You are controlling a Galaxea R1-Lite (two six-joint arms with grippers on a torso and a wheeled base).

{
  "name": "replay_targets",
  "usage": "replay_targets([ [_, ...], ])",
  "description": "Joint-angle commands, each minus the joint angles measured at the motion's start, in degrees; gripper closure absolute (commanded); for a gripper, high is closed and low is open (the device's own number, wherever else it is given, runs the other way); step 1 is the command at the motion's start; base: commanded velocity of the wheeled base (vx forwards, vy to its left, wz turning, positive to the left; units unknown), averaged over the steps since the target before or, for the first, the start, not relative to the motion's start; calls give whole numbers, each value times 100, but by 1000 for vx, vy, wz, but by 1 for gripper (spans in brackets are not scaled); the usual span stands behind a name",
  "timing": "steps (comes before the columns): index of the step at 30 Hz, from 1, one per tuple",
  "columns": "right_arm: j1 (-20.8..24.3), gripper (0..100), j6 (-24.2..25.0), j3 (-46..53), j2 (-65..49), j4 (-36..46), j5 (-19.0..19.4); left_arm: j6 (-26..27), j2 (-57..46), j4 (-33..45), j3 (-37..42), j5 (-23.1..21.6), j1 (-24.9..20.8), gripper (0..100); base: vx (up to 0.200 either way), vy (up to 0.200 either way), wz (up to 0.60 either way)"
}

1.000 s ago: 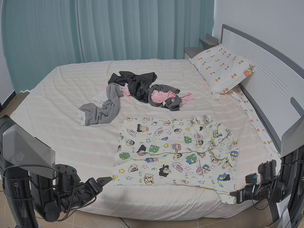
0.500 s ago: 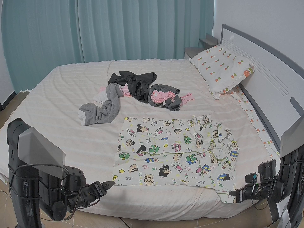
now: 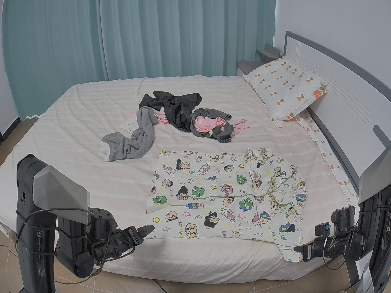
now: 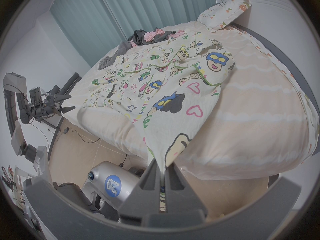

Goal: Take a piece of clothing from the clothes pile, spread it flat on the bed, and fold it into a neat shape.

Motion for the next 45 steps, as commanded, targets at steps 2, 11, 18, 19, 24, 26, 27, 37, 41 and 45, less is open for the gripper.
replay_targets([
  [2, 8, 100, -4, 92, 1, -2, 8, 9, 112, -5, -294, -99, -104, 0, 0, 0, 0],
  [11, 8, 100, -12, 92, -34, -10, 69, 958, 428, 329, -461, 112, -315, 0, 0, 0, 0],
  [18, 17, 100, -12, 92, -25, -10, 69, 1099, 701, 355, -927, 473, -464, 0, 0, 0, 0],
  [19, 25, 100, -12, 92, -34, -10, 69, 1230, 753, 355, -971, 499, -473, 0, 0, 0, 0],
  [24, 25, 100, -12, 101, -34, -37, 69, 1301, 753, 373, -1041, 499, -508, 0, 0, 0, 0],
  [26, 25, 100, -12, 92, -25, -81, 69, 1301, 753, 434, -1112, 499, -535, 0, 0, 0, 0],
  [27, 25, 100, -12, 92, -25, -90, 69, 1301, 753, 522, -1199, 499, -543, 0, 0, 0, 0],
  [37, 17, 100, -12, 101, -25, -90, 69, 1283, 665, 1374, -1621, 974, -587, 100, 0, 0, 0],
  [41, 17, 100, -12, 92, -25, -81, 69, 1274, 665, 1392, -1586, 1255, -596, 100, 0, 0, 0],
  [45, -1, 100, -12, 92, -25, -54, 69, 1266, 657, 1392, -1489, 1431, -605, 100, 0, 0, 0],
])
